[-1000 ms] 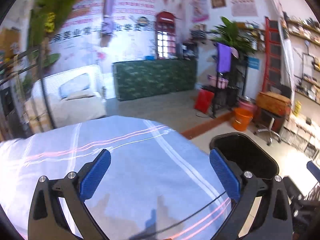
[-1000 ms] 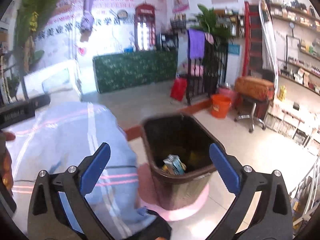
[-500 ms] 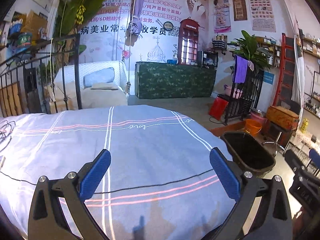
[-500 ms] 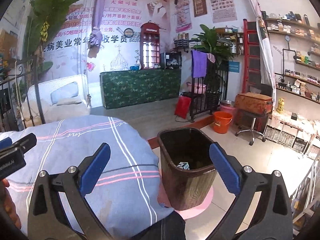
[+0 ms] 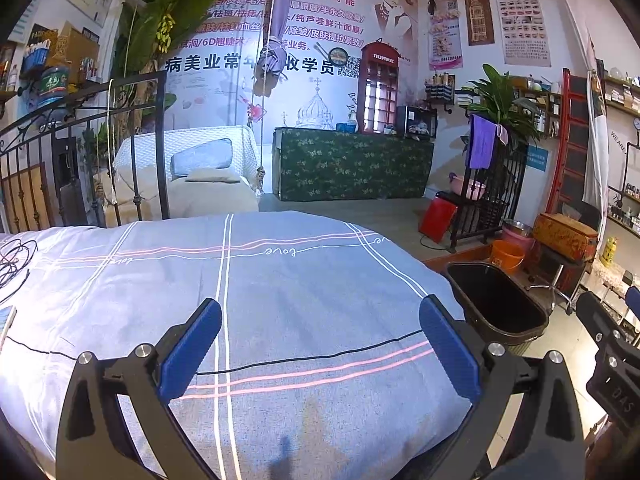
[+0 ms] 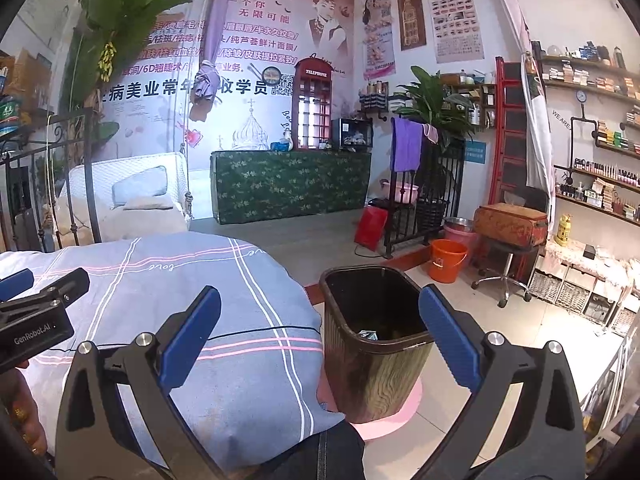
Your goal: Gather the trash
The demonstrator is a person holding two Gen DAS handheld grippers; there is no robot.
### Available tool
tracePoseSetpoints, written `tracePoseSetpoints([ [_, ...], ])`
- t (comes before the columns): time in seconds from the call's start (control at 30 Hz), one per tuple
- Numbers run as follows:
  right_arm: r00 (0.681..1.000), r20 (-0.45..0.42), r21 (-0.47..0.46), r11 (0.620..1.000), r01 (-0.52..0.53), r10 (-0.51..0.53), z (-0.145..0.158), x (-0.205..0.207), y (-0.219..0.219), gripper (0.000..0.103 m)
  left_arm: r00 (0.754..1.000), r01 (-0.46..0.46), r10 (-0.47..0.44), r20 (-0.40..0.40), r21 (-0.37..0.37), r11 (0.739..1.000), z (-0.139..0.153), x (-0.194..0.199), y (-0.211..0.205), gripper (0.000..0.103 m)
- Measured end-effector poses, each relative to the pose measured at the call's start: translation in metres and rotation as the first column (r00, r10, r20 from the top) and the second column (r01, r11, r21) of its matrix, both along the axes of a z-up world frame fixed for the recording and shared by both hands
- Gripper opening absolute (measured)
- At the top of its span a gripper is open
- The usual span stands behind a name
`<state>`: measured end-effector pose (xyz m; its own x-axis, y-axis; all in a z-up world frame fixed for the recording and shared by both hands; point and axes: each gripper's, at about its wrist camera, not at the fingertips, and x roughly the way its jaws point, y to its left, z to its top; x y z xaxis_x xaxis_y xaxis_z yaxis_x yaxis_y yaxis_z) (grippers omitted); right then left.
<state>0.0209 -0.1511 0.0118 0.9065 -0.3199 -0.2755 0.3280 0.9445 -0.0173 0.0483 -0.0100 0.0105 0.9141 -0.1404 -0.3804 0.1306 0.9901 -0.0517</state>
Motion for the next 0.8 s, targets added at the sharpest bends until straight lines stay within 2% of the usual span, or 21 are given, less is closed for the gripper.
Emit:
tracePoseSetpoints([
  [0.8, 1.0, -0.012, -0.009, 1.0, -0.012, 0.012, 0.0015, 0.001, -0.0024, 0.098, 1.0, -0.005, 0.005, 0.0, 0.021, 1.0, -0.0023, -0.0046, -0.005, 0.098],
])
